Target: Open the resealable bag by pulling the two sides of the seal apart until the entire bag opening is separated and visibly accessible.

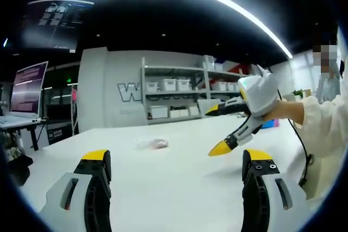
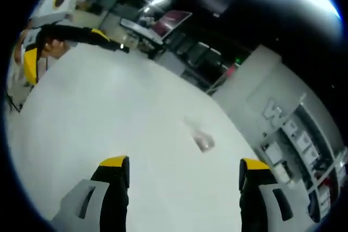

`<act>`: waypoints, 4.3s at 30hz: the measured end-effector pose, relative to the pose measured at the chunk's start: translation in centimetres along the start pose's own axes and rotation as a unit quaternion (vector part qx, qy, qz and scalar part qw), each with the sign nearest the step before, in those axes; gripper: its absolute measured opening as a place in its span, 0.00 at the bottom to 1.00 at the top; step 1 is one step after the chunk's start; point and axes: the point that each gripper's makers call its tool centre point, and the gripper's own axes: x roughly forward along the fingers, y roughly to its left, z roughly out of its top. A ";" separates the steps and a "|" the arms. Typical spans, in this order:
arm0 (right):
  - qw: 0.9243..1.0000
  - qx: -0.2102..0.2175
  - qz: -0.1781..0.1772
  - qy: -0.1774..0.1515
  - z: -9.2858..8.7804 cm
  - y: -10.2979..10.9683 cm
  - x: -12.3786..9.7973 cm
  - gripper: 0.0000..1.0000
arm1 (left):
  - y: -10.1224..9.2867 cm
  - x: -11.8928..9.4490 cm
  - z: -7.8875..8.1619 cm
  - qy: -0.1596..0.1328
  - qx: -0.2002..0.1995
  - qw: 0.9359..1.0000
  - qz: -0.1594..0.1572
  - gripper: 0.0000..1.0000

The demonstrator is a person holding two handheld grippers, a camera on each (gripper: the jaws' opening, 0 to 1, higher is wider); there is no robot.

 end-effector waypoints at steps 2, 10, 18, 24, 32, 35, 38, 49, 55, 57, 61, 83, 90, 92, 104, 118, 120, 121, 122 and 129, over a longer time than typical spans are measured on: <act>1.000 -0.001 0.001 0.000 0.1 0.1 0.1 0.84 | 0.1 0.0 0.0 0.000 -0.001 1.000 0.001 1.00; 1.000 0.000 0.005 -0.004 0.4 0.3 0.8 0.83 | 0.1 0.0 -0.2 0.002 -0.002 1.000 0.001 1.00; 1.000 0.000 0.007 -0.010 1.0 0.3 1.5 0.83 | 0.2 0.0 -0.2 0.002 -0.005 1.000 0.002 1.00; 1.000 0.003 0.007 -0.011 1.3 0.1 2.2 0.83 | 0.1 0.0 -0.1 0.001 -0.004 1.000 0.001 1.00; 1.000 0.007 0.008 -0.011 1.4 0.0 2.7 0.82 | 0.4 -0.1 0.0 0.000 -0.006 1.000 0.003 1.00; 1.000 0.010 0.007 -0.009 1.4 0.0 2.8 0.82 | 0.4 -0.1 0.0 0.000 -0.005 1.000 0.003 1.00; 1.000 0.010 0.006 -0.009 1.3 -0.1 3.0 0.82 | 0.3 -0.1 0.0 0.000 -0.006 1.000 0.002 1.00; 1.000 0.018 0.006 -0.009 1.3 -0.5 4.1 0.82 | 0.4 0.0 0.0 0.001 -0.004 1.000 0.001 1.00; 1.000 0.019 0.007 -0.005 1.2 -0.6 4.5 0.81 | 0.4 0.0 0.0 0.001 -0.005 1.000 0.001 1.00; 1.000 0.019 0.007 -0.005 1.2 -0.6 4.7 0.81 | 0.4 0.0 0.0 0.001 -0.005 1.000 0.002 1.00; 1.000 0.020 0.008 -0.006 1.5 -0.6 5.2 0.81 | 0.5 0.0 0.0 0.000 -0.006 1.000 0.002 1.00; 0.998 0.056 0.003 -0.026 2.2 -1.0 6.3 0.80 | 1.0 -0.2 0.1 -0.001 -0.009 1.000 0.011 1.00; 0.997 0.073 0.004 -0.032 2.5 -1.0 6.6 0.79 | 1.1 -0.4 0.2 -0.002 -0.011 1.000 0.013 1.00; 0.997 0.074 0.004 -0.032 2.5 -1.0 6.7 0.79 | 1.2 -0.4 0.2 -0.002 -0.011 1.000 0.013 1.00; 0.995 0.096 0.001 -0.038 3.3 -1.5 7.9 0.78 | 0.8 -0.4 0.5 -0.004 -0.010 1.000 0.009 1.00; 0.995 0.091 0.000 -0.036 4.1 -1.5 9.7 0.77 | 1.1 -0.5 0.4 -0.006 -0.011 1.000 0.010 1.00; 0.995 0.090 0.001 -0.035 4.1 -1.4 9.9 0.77 | 1.2 -0.5 0.3 -0.006 -0.012 1.000 0.010 1.00; 0.995 0.090 0.001 -0.035 4.1 -1.4 10.1 0.77 | 1.2 -0.5 0.3 -0.006 -0.012 1.000 0.010 1.00; 0.995 0.089 0.001 -0.034 4.1 -1.3 10.2 0.76 | 1.2 -0.5 0.3 -0.005 -0.012 1.000 0.010 1.00; 0.996 0.090 0.003 -0.030 3.8 -1.1 10.6 0.76 | 1.2 -0.3 -0.2 0.000 -0.013 1.000 0.006 1.00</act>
